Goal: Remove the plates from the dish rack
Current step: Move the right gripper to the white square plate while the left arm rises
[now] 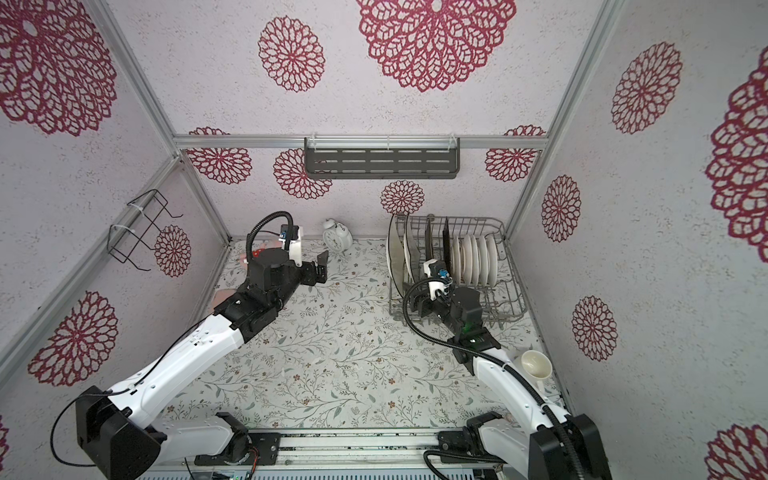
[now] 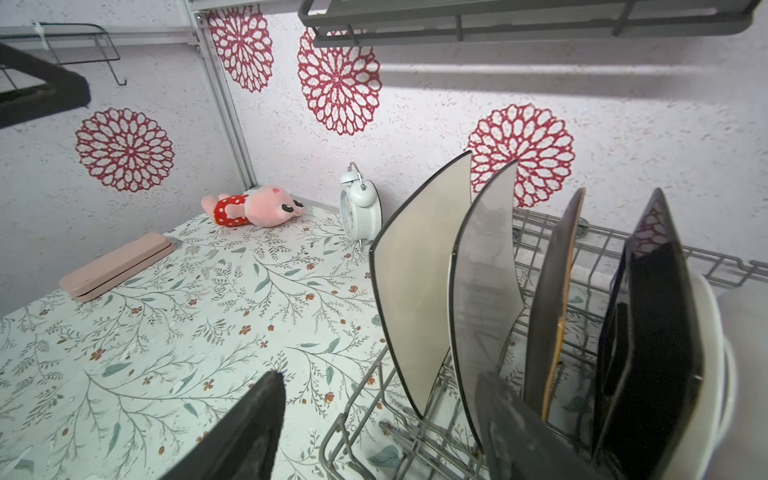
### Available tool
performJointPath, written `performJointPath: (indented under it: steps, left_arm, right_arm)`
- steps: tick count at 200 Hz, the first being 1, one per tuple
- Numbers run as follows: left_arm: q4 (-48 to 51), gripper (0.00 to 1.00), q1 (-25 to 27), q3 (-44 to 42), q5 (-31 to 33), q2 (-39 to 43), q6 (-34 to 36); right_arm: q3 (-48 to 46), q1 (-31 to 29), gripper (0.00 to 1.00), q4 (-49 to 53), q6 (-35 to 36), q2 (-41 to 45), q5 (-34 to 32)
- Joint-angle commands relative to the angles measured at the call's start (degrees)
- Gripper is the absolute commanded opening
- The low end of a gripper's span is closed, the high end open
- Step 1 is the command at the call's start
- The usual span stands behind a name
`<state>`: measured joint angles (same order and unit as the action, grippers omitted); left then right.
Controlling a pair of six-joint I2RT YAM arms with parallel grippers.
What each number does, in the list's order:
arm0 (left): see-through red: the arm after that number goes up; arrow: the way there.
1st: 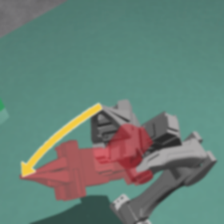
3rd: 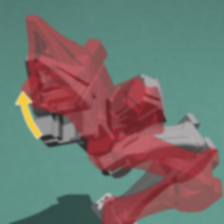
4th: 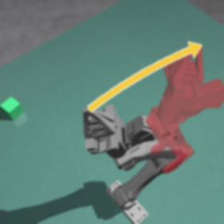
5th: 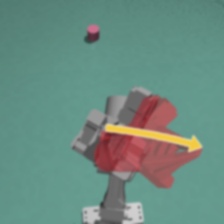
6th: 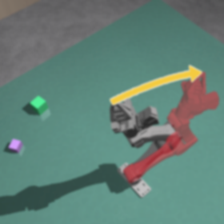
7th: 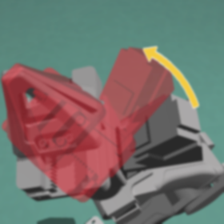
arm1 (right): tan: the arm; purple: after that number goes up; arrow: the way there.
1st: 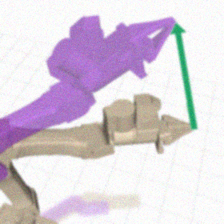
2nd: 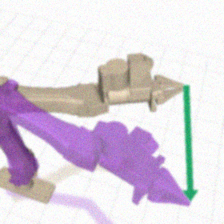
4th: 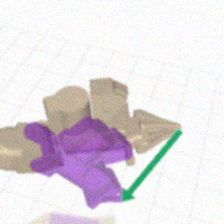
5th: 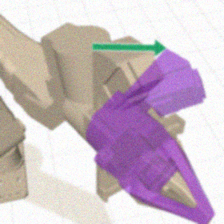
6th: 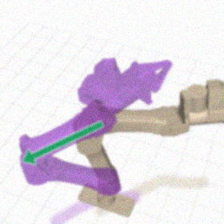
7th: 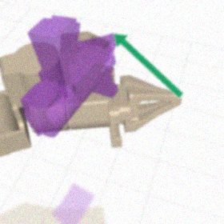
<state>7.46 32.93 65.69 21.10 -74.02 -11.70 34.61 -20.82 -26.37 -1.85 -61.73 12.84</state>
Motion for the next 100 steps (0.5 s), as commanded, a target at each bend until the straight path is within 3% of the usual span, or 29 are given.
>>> performJointPath:
  steps: [1, 53, 100]
  left_arm:
    - [0.66, 0.97, 0.47, 0.13, -1.42, 1.51, -0.95]
    - [2.18, 0.98, 0.56, 2.00, -4.44, 1.94, -2.75]
    - [3.57, 0.97, 0.59, 1.19, -3.71, 4.32, -2.77]
  right_arm:
    - [0.20, -2.46, 0.78, -4.18, 2.36, -1.15, -1.53]
    - [2.39, -9.50, 0.79, -5.46, 7.82, -7.95, -10.95]
    - [3.24, -12.34, 0.79, -13.35, 7.69, -14.67, -17.77]
